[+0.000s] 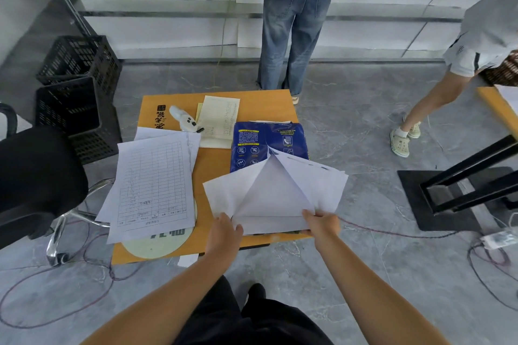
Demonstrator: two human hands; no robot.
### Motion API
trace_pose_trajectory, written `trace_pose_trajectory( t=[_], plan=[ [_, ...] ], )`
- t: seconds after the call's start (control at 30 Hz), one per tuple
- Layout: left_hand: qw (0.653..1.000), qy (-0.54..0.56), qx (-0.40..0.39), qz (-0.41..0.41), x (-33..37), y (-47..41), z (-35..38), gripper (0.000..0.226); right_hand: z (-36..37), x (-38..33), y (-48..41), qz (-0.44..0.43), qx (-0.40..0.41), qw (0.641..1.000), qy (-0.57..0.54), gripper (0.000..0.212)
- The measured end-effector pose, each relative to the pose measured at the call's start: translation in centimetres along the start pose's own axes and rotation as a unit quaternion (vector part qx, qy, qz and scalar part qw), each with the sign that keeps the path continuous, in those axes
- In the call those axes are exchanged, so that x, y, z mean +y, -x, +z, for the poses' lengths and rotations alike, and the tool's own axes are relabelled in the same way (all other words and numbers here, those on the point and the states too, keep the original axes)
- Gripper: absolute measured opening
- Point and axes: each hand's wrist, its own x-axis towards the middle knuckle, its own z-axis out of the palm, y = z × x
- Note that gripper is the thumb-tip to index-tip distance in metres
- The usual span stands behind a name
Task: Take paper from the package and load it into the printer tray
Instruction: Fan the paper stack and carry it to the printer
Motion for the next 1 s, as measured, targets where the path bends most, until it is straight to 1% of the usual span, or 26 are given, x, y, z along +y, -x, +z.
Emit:
trace_pose_trajectory(
  t=[0.03,0.1,0.13,0.2,0.3,0.37,0.5,0.57,0.6,0.67,0.7,0.77,0.8,0.83,0.9,0.93,1.0],
  plan=[
    [1.000,0.016,0.007,-0.004,0.0,0.2,0.4,0.015,0.1,0.0,-0.1,0.011,-0.008,1.000,-0.011,0.018],
    [0.998,0.059,0.010,-0.027,0.1,0.5,0.8,0.021,0.1,-0.2,-0.3,0.032,-0.019,0.999,-0.040,0.027],
    [0.996,0.078,0.009,-0.045,0.2,0.5,0.8,0.020,0.2,-0.4,-0.4,0.049,-0.021,0.997,-0.060,0.030],
    [0.992,0.101,0.010,-0.072,0.2,0.1,0.5,0.015,0.0,-0.8,-0.5,0.077,-0.025,0.993,-0.085,0.031],
    [0.984,0.147,0.028,-0.095,-0.1,-0.4,-0.1,0.017,-0.2,-0.4,-1.4,0.083,-0.049,0.992,-0.077,0.034],
    [0.980,0.169,0.046,-0.098,-0.5,-0.3,-0.2,0.023,-0.5,0.5,-2.1,0.085,-0.085,0.990,-0.074,0.041],
    [0.975,0.192,0.059,-0.093,-1.1,0.3,0.1,0.024,-2.2,1.2,-2.6,0.093,-0.192,0.977,0.019,0.042],
    [0.975,0.198,0.050,-0.091,-0.8,0.2,-0.1,0.028,-2.7,0.5,-2.7,0.102,-0.251,0.963,0.017,0.040],
    [0.974,0.203,0.041,-0.090,-0.6,0.1,-0.2,0.032,-2.6,0.1,-2.9,0.103,-0.263,0.959,0.001,0.039],
    [0.973,0.213,0.021,-0.084,-0.1,-0.4,-0.3,0.039,-2.0,-0.4,-3.5,0.100,-0.260,0.959,-0.042,0.038],
    [0.973,0.218,0.012,-0.076,0.1,-0.5,-0.3,0.038,-1.5,-0.4,-3.6,0.093,-0.245,0.964,-0.052,0.037],
    [0.969,0.234,0.006,-0.084,0.5,-0.5,-0.2,0.019,-0.8,0.2,-3.9,0.072,-0.194,0.977,-0.049,0.038],
    [0.965,0.244,0.007,-0.096,0.4,-0.6,-0.1,0.018,-0.7,0.8,-3.9,0.063,-0.180,0.981,-0.044,0.039],
    [0.961,0.255,0.006,-0.106,0.2,-0.6,0.0,0.021,-0.8,1.2,-3.9,0.058,-0.181,0.981,-0.041,0.039],
    [0.958,0.267,-0.009,-0.107,-0.5,-0.5,-0.1,0.023,-1.7,1.3,-3.5,0.063,-0.226,0.972,-0.034,0.036],
    [0.959,0.263,-0.022,-0.104,-0.9,-0.5,-0.2,0.023,-2.4,1.0,-3.4,0.076,-0.266,0.961,-0.018,0.034],
    [0.962,0.253,-0.032,-0.096,-1.8,-0.4,-0.3,0.021,-3.8,-0.1,-3.3,0.092,-0.358,0.928,0.042,0.032]
  ],
)
